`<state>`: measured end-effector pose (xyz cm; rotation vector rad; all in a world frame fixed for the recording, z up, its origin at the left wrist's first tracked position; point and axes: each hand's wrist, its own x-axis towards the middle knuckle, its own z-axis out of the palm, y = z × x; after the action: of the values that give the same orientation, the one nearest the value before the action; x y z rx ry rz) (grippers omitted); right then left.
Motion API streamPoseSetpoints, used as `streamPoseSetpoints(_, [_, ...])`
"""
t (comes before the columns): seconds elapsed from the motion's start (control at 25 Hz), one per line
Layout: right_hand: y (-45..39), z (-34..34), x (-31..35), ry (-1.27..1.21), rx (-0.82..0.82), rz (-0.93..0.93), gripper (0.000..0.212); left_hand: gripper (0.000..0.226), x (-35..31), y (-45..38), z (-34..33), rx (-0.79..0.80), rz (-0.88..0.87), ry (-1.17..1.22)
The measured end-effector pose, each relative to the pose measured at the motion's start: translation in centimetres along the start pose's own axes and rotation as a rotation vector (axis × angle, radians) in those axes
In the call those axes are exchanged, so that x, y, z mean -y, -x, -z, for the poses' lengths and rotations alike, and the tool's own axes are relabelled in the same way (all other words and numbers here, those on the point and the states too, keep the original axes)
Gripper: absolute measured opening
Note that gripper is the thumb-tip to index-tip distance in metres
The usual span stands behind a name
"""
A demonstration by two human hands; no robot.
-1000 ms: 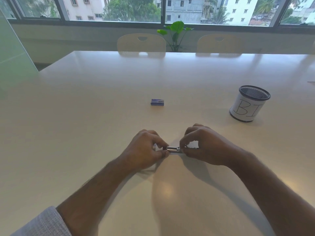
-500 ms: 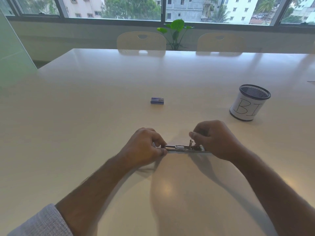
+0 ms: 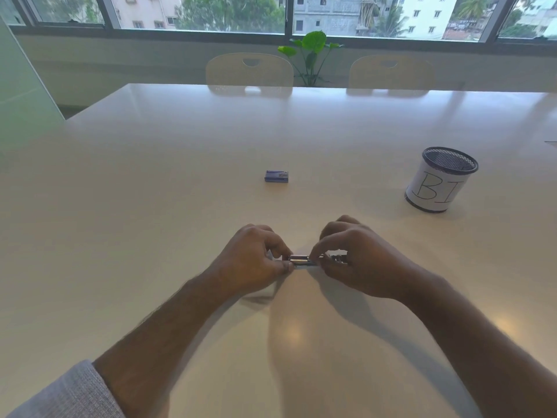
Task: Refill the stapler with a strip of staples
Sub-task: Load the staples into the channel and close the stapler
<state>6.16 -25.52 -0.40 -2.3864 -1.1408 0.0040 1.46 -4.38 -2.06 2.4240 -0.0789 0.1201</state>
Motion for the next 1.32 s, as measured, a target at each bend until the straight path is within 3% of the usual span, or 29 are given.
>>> streamPoseSetpoints(0.28, [0.6,1.0,1.0,0.339,-0.099,-0.072,0.014,0.009,0.1,-0.1,-0.1,0.004,0.005,0.005])
streamPoseSetpoints(0.44, [0.3,1.1,1.2,0.239,-0.099,-0.015,0.011,0.009,0.1,0.0,-0.1,0.007,0.005,0.011])
streamPoseSetpoints(0.64, [0.1,1.1,0.5,0.177,0.044,0.040,0.035,0.009,0.1,0.0,0.0,0.007,0.007,0.014])
streamPoseSetpoints(1.2, [0.5,1.2,0.5,0.171,-0.011,-0.074,0.012,0.009,0.1,0.1,-0.1,0.002,0.000,0.016])
streamPoseSetpoints(1.32, [0.5,1.0,0.2,0.137,0.020,-0.097,0.016,0.010,0.1,0.0,-0.1,0.003,0.000,0.016])
